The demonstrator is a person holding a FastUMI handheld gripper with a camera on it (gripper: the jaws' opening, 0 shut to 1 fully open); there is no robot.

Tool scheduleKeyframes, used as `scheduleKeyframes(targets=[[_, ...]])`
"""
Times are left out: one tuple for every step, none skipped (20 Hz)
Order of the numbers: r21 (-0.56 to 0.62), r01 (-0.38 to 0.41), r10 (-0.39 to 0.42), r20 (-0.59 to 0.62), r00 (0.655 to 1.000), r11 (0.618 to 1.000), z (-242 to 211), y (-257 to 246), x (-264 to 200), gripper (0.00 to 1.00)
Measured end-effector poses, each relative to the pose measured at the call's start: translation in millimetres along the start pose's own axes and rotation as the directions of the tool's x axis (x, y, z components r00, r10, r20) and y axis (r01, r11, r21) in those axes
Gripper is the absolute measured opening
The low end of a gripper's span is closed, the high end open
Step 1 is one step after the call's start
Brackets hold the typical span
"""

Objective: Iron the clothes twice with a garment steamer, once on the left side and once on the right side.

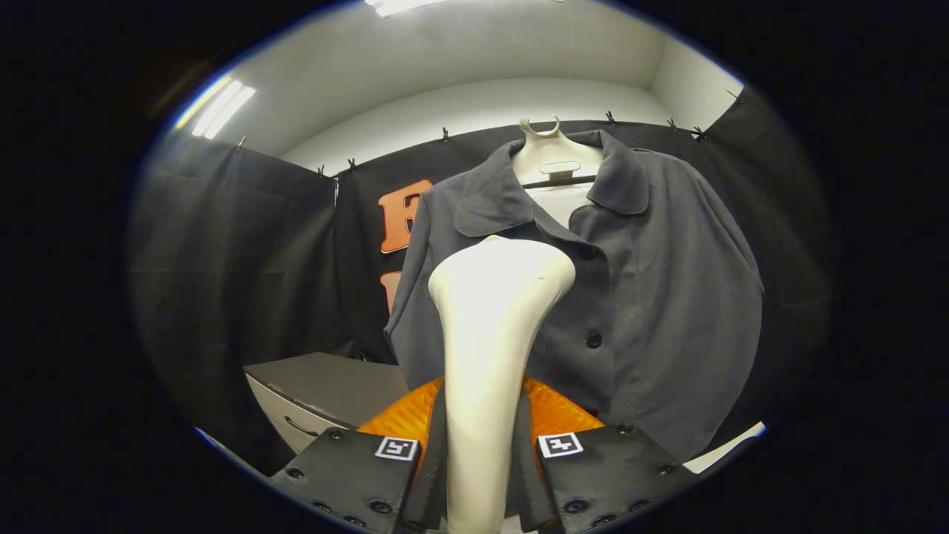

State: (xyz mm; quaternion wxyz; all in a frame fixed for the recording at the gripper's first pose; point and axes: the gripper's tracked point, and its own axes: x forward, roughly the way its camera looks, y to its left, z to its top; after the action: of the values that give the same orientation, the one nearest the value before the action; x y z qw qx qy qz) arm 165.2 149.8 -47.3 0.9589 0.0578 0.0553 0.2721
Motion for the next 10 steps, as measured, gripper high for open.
scheduleKeyframes(targets=[[0.001,-0.005,0.005,-0.001,1.0,1.0,0,2,5,0.45],[0.003,-0.009,0.009,-0.003,1.0,1.0,0,5,9,0.45],[0.004,-0.009,0.009,-0.005,1.0,1.0,-2,6,12,0.45],[0.005,-0.01,0.01,-0.007,1.0,1.0,-3,8,15,0.45],[0.004,-0.01,0.01,-0.011,1.0,1.0,-6,9,16,0.45],[0.007,-0.005,0.006,-0.015,1.0,1.0,-9,8,18,0.45],[0.01,-0.001,0.002,-0.022,1.0,1.0,-13,7,19,0.45],[0.017,0.002,-0.002,-0.026,1.0,1.0,-17,7,18,0.45],[0.022,0.005,-0.004,-0.034,0.999,1.0,-23,7,17,0.45],[0.026,0.008,-0.006,-0.042,0.999,1.0,-28,6,16,0.45]])
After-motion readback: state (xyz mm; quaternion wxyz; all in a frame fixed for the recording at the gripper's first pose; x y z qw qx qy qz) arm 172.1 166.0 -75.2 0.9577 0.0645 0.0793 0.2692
